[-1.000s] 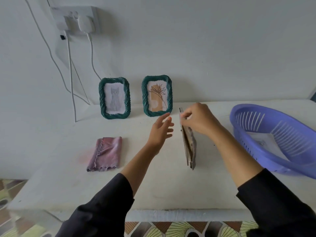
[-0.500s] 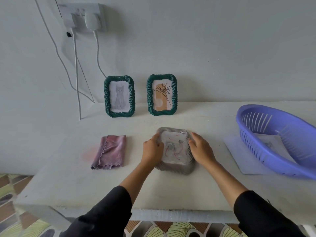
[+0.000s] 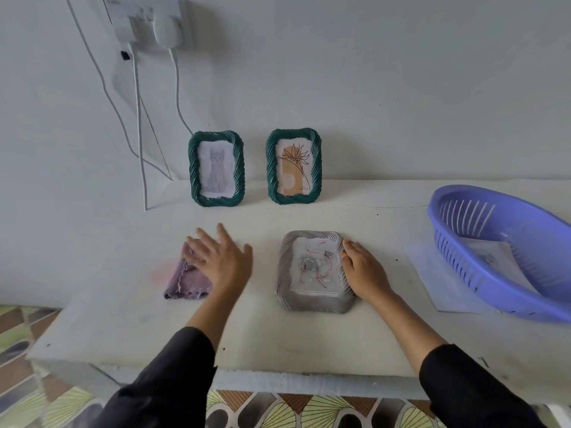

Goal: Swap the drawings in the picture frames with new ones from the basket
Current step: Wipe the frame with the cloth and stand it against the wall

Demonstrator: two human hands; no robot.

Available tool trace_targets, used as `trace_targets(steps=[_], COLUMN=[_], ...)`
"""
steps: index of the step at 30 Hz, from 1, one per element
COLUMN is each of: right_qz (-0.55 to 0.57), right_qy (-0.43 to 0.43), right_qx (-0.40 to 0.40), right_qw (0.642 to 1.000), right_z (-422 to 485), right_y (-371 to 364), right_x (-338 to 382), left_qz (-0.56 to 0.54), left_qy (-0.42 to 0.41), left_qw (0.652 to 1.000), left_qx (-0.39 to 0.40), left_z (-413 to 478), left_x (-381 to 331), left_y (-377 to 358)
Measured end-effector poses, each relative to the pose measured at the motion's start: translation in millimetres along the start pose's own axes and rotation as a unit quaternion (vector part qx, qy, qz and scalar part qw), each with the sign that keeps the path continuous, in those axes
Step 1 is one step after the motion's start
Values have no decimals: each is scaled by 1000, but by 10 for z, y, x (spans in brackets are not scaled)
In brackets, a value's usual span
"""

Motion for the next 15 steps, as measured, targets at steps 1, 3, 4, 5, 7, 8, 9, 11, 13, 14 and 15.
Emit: trace_targets(steps=[1, 3, 4, 5, 7, 8, 9, 11, 13, 14, 15], right_qz=[-1, -3, -3, -1, 6, 17, 38, 113, 206, 241, 269], right_qy=[-1, -2, -2, -3, -5, -6, -10, -30, -53, -52, -43], right_qx=[1, 2, 2, 3, 8, 9, 11, 8, -9, -20, -26], right_qw=[1000, 1000, 1000, 1000, 1000, 1000, 999, 993, 977, 969, 962], right_z=[2, 2, 2, -2, -1, 6, 11, 4, -22, -38, -51], right_y=[5, 10, 9, 11, 10, 15, 28, 74, 147, 190, 227], right_x=[2, 7, 5, 6, -5, -13, -19, -23, 0, 34, 86], left_qz=[14, 21, 16, 15, 18, 13, 2, -30, -88, -137, -203], left_qy=[24, 62, 76, 80, 69, 66, 69, 85, 97, 95, 83], left_qw=[1000, 996, 994, 993, 995, 996, 997, 995, 991, 986, 975], left_qx=[14, 54, 74, 84, 75, 60, 47, 32, 29, 30, 36], left_z=[59, 120, 129, 139, 144, 147, 154, 174, 174, 155, 124], left_x=[104, 270, 327, 364, 398, 397, 399, 406, 384, 341, 258], left_y=[-2, -29, -47, -60, -53, -28, 0, 57, 113, 147, 184])
Point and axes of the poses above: each hand's wrist, its own z-axis towards the middle knuckle, its own y-axis out of the back of the hand, x = y × z, the point moved 1 cm from there along z, towards the middle knuckle
